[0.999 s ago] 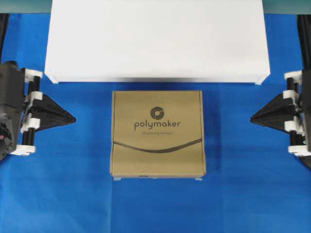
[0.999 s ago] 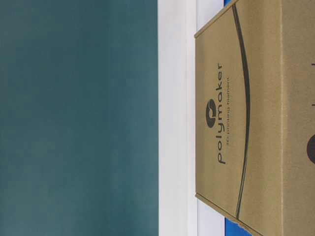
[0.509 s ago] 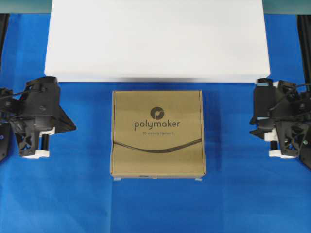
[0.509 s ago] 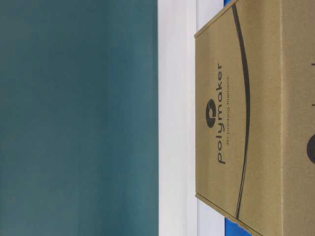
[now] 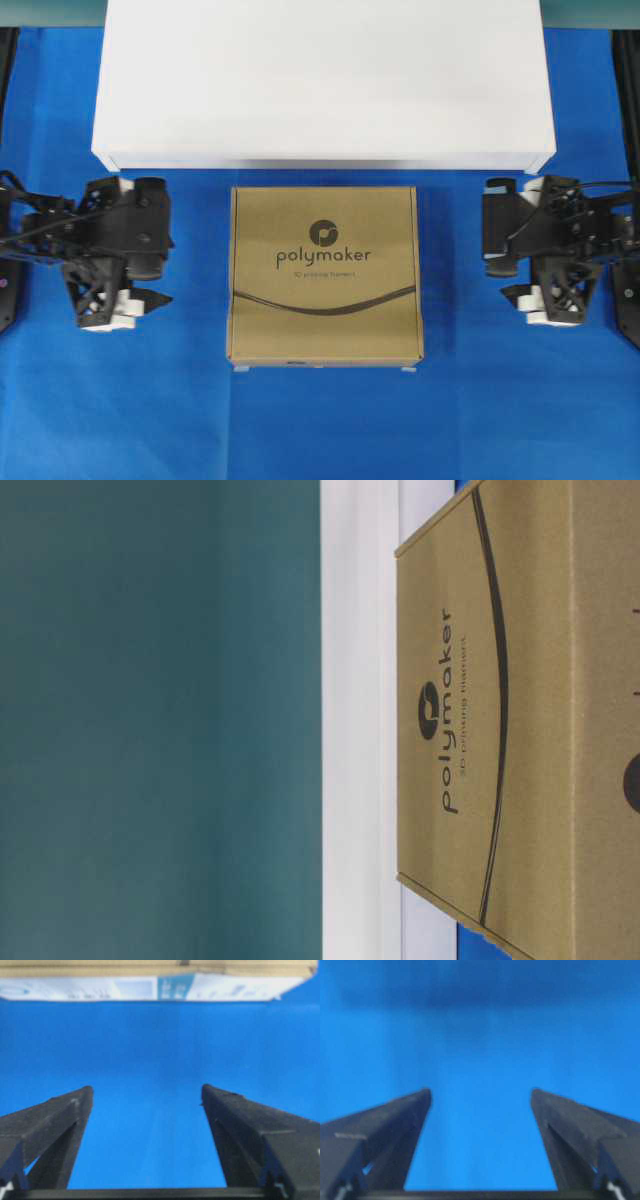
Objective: Place the cardboard box on the stand after clamping it between your arms.
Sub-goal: 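Press both grippers against the box sides to clamp it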
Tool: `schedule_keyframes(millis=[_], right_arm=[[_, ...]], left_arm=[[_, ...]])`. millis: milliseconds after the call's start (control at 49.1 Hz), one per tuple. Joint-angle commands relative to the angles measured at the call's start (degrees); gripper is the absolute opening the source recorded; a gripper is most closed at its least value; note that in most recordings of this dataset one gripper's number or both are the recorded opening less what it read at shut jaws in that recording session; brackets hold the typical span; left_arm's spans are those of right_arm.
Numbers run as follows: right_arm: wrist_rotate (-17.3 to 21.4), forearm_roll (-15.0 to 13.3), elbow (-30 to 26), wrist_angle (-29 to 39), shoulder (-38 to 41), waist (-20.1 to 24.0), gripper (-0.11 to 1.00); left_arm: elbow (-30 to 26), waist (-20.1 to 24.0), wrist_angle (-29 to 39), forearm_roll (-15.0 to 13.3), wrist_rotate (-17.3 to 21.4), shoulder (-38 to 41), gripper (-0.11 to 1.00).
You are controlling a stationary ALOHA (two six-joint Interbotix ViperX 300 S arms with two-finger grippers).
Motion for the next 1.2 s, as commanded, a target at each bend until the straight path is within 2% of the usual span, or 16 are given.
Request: schedule_keyframes(millis=[0,245,693,1182], right_arm=[[-0.18,-0.18,-0.88,-3.87,2.29,-0.26,0.97],[-0.35,-0.18,-2.55,-11.34,10.63,-0.79,0.97],[-0.79,-0.18,-10.11,-17.49,21.62,-0.79,0.97],[-0.53,-0.18,-11.87,-21.27,22.59,-0.88,0.97]], left_arm=[[-1.32,0.35,-2.9,0.18,-0.18,2.55,0.83],[-4.66,0.62,-6.42,0.18,-0.18,11.07,0.84],[-9.4,0.62,-9.4,0.18,0.18,19.34,0.84],[-11.51,0.7,-10.28,0.18,0.97,20.13,0.84]])
